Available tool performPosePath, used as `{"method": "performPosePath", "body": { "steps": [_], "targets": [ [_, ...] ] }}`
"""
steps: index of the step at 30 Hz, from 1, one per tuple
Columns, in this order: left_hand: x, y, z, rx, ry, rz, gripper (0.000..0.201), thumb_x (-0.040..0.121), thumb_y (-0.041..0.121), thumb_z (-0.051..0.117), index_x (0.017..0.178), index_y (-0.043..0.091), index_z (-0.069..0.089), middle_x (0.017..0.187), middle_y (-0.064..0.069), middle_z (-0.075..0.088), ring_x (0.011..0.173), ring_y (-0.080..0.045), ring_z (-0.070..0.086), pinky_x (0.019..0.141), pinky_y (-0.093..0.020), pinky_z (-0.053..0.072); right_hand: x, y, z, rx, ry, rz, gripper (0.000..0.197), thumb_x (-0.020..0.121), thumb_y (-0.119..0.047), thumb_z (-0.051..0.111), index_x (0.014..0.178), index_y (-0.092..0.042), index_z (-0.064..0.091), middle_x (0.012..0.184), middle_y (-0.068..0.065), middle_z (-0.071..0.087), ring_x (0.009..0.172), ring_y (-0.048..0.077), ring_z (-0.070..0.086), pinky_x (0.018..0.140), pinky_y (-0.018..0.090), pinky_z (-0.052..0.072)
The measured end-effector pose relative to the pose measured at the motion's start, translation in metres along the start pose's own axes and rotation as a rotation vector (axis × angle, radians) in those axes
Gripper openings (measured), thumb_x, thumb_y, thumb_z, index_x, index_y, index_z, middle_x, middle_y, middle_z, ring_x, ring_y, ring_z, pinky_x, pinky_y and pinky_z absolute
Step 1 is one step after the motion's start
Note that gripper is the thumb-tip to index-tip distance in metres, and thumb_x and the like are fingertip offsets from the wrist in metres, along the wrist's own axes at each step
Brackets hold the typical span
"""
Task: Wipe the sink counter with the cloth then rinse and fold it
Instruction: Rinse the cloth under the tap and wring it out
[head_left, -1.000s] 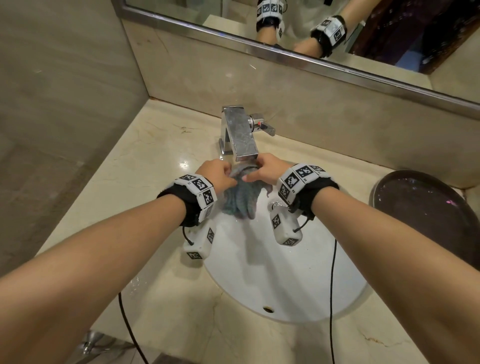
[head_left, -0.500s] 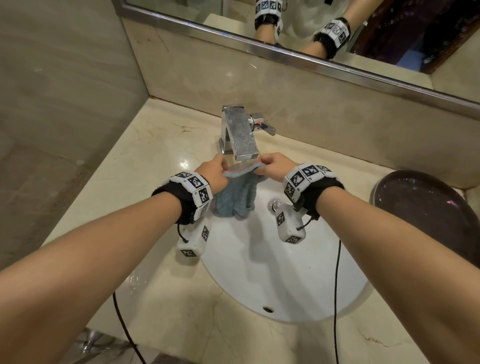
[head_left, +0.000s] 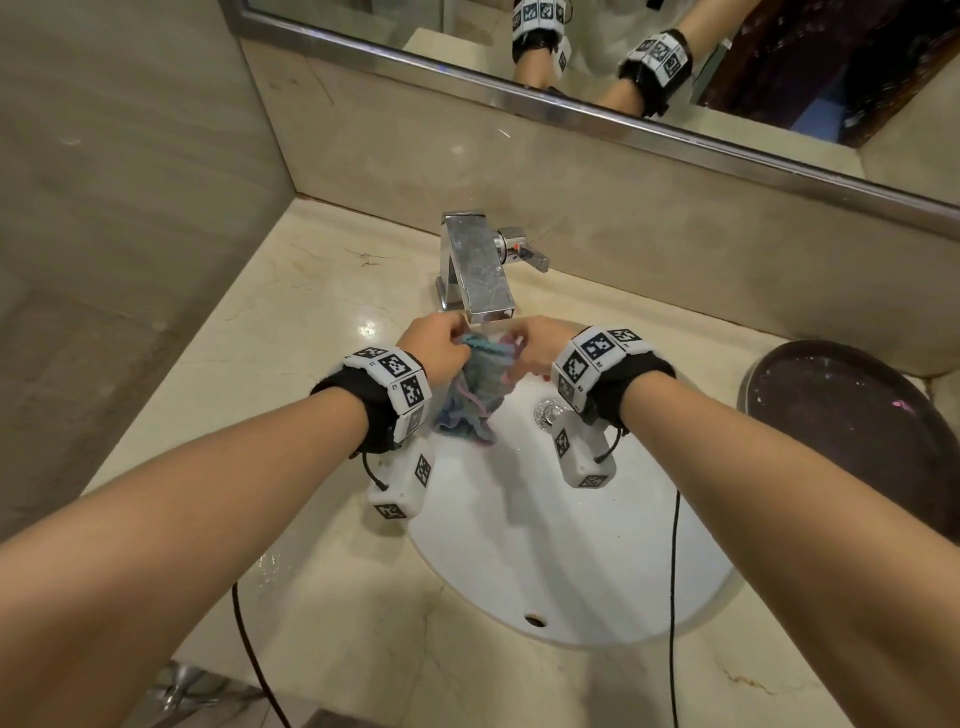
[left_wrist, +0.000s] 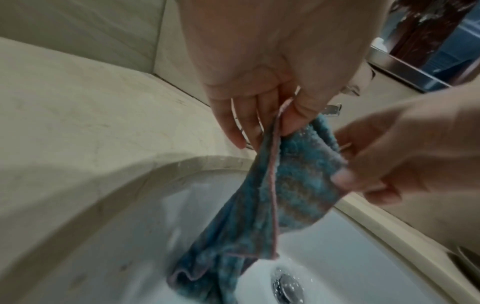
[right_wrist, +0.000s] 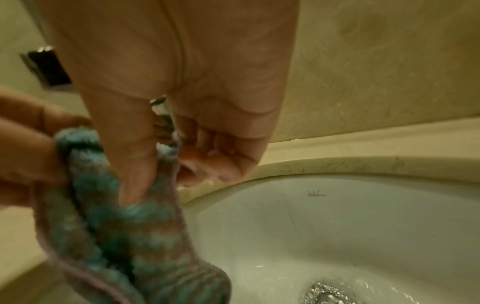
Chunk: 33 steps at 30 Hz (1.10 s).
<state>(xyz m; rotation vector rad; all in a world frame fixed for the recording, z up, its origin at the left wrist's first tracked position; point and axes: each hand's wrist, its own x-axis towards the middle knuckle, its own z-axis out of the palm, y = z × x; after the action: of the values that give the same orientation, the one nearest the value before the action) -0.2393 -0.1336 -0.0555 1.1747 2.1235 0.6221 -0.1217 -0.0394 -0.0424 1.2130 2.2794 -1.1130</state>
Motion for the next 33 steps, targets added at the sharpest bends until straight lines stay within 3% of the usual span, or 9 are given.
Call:
{"method": "performPosePath", "body": {
  "steps": [3, 5, 8, 11, 14, 19, 23, 29, 33],
  "targets": [
    [0.0, -0.003, 0.001, -0.101, -0.005, 0.008, 0.022, 0.087, 0.001, 0.046, 0.101, -0.001, 0.063, 0.107, -0.022, 0.065, 0.096, -0.033, 0.059, 0.084, -0.037, 0.049, 0.002, 0.006, 0.003, 0.01, -0.028, 0.005, 0.008, 0.08, -0.011, 0.069, 0.088, -0.009, 0.068, 0.068, -0.003, 0.053, 0.061, 0.009, 0.043, 0.055, 0.02, 0.033],
    [-0.001, -0.005, 0.001, -0.122, 0.003, 0.006, 0.023, 0.088, -0.001, 0.044, 0.098, 0.0, 0.064, 0.104, -0.023, 0.065, 0.088, -0.028, 0.056, 0.078, -0.034, 0.047, 0.001, 0.008, 0.005, 0.137, 0.01, -0.012, 0.01, 0.083, -0.01, 0.065, 0.075, -0.016, 0.064, 0.069, -0.003, 0.055, 0.069, 0.013, 0.048, 0.06, 0.02, 0.036],
    [0.001, -0.008, -0.001, -0.083, -0.008, -0.029, 0.022, 0.086, -0.003, 0.047, 0.1, 0.001, 0.064, 0.097, -0.021, 0.064, 0.081, -0.022, 0.05, 0.069, -0.027, 0.038, 0.002, 0.009, 0.002, 0.288, 0.083, -0.061, 0.023, 0.086, -0.01, 0.06, 0.108, -0.005, 0.063, 0.103, 0.011, 0.066, 0.094, 0.022, 0.055, 0.083, 0.029, 0.044],
    [0.002, -0.007, -0.003, -0.075, -0.081, -0.071, 0.031, 0.08, 0.003, 0.06, 0.111, 0.006, 0.058, 0.093, -0.01, 0.057, 0.085, -0.023, 0.053, 0.071, -0.028, 0.043, 0.002, 0.002, 0.005, 0.367, 0.069, -0.088, 0.034, 0.087, -0.007, 0.058, 0.121, -0.004, 0.057, 0.106, 0.012, 0.064, 0.094, 0.024, 0.059, 0.079, 0.027, 0.048],
    [0.0, -0.006, -0.002, -0.084, -0.123, -0.061, 0.052, 0.075, 0.014, 0.072, 0.121, 0.011, 0.048, 0.1, -0.004, 0.056, 0.092, -0.025, 0.058, 0.077, -0.03, 0.048, 0.006, -0.003, 0.007, 0.408, 0.045, -0.104, 0.037, 0.084, -0.007, 0.064, 0.121, -0.004, 0.057, 0.095, 0.004, 0.064, 0.08, 0.018, 0.06, 0.065, 0.022, 0.048],
    [-0.002, -0.008, -0.004, 0.013, -0.007, -0.016, 0.021, 0.088, 0.018, 0.058, 0.104, 0.004, 0.058, 0.102, -0.018, 0.063, 0.1, -0.033, 0.059, 0.074, -0.031, 0.041, 0.009, 0.001, 0.005, 0.104, 0.005, -0.063, 0.06, 0.077, -0.009, 0.073, 0.129, -0.009, 0.044, 0.111, 0.007, 0.06, 0.097, 0.029, 0.063, 0.079, 0.035, 0.054],
    [-0.006, -0.005, 0.001, -0.05, -0.038, -0.013, 0.02, 0.094, 0.016, 0.049, 0.11, 0.007, 0.053, 0.113, -0.019, 0.062, 0.102, -0.033, 0.059, 0.083, -0.032, 0.046, 0.012, 0.009, 0.004, -0.368, -0.009, -0.017, 0.031, 0.076, -0.01, 0.067, 0.107, -0.003, 0.064, 0.1, 0.015, 0.068, 0.094, 0.03, 0.064, 0.079, 0.033, 0.051],
    [-0.003, -0.012, 0.001, -0.032, -0.102, -0.114, 0.008, 0.094, 0.019, 0.046, 0.099, 0.013, 0.045, 0.115, -0.023, 0.058, 0.097, -0.033, 0.057, 0.079, -0.037, 0.051, 0.012, 0.015, 0.0, -0.067, 0.097, -0.081, 0.028, 0.086, -0.007, 0.055, 0.113, -0.005, 0.061, 0.096, 0.013, 0.064, 0.084, 0.024, 0.058, 0.076, 0.033, 0.049],
    [-0.002, -0.021, -0.005, 0.049, -0.143, -0.116, 0.038, 0.089, 0.023, 0.058, 0.124, 0.015, 0.045, 0.112, -0.02, 0.063, 0.082, -0.026, 0.055, 0.061, -0.027, 0.042, 0.006, 0.013, 0.002, 0.18, 0.11, -0.124, 0.019, 0.088, -0.005, 0.055, 0.106, -0.003, 0.061, 0.09, 0.01, 0.058, 0.085, 0.02, 0.055, 0.078, 0.035, 0.047]
  ]
}}
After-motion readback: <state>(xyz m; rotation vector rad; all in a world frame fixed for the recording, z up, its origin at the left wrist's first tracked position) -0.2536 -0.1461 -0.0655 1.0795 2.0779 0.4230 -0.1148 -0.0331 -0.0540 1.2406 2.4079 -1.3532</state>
